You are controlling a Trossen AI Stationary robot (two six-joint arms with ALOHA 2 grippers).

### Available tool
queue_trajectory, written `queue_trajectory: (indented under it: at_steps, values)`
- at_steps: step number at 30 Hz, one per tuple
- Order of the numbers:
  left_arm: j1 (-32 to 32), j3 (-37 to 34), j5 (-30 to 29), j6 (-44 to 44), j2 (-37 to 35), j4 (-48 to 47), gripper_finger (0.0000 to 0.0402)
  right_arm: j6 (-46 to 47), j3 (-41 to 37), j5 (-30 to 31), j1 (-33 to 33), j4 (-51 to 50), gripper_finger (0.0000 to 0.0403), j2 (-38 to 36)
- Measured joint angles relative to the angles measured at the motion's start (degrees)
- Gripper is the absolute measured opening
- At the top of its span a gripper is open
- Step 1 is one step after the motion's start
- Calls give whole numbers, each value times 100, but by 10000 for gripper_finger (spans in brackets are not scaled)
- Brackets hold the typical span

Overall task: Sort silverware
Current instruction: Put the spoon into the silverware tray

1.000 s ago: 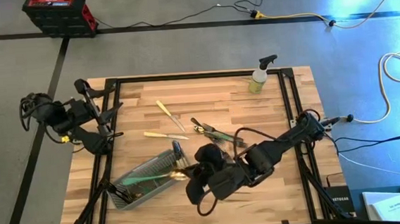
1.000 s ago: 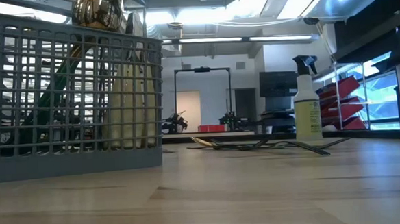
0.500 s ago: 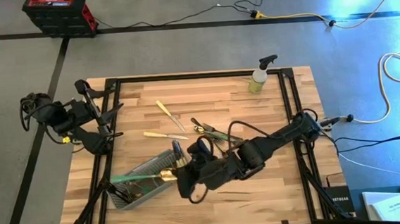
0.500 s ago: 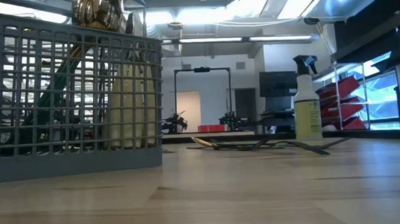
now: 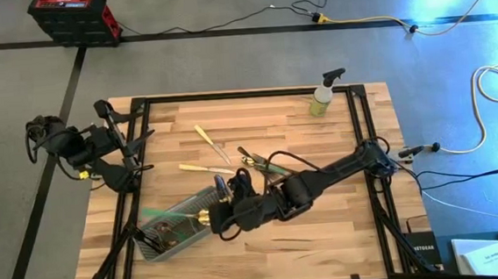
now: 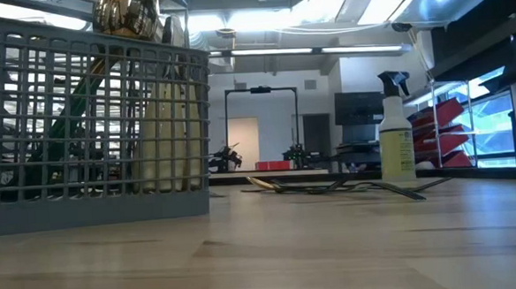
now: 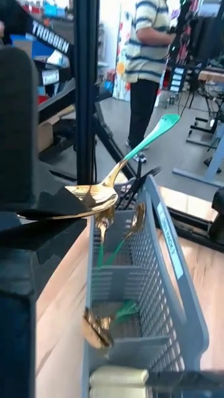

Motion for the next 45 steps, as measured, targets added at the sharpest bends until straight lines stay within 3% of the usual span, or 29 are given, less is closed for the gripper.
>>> queue_trajectory:
  at_steps: [3, 8, 13, 19, 23, 27, 38, 42, 45]
  values:
    - [0, 2, -1, 66, 0, -22, 215, -38, 2, 15, 8, -210, 0, 0]
    - [0, 2, -15, 1605, -10, -262, 215, -32, 0, 50, 9, -354, 0, 4]
    - [0, -1, -12, 1995, -9, -592, 215, -47, 0, 92, 3, -447, 0, 4]
    - [0, -1, 227, 679, 25, -829, 215, 119, 0, 90, 8, -599, 0, 4]
    - [0, 2, 1213, -36, 54, -850, 215, 130, 0, 93, 7, -573, 0, 4]
    - [-9, -1, 2183, 351, 208, -986, 215, 130, 0, 92, 18, -625, 0, 4]
    - [-8, 0, 2330, 80, 689, -1267, 215, 178, 2, 144, 47, -906, 0, 4]
    - [-7, 2, 3173, -569, 1047, -1661, 215, 268, 2, 388, 47, -1273, 0, 4]
    - [-9, 18, 3349, -610, 1271, -1705, 215, 541, 2, 544, 44, -1652, 0, 4]
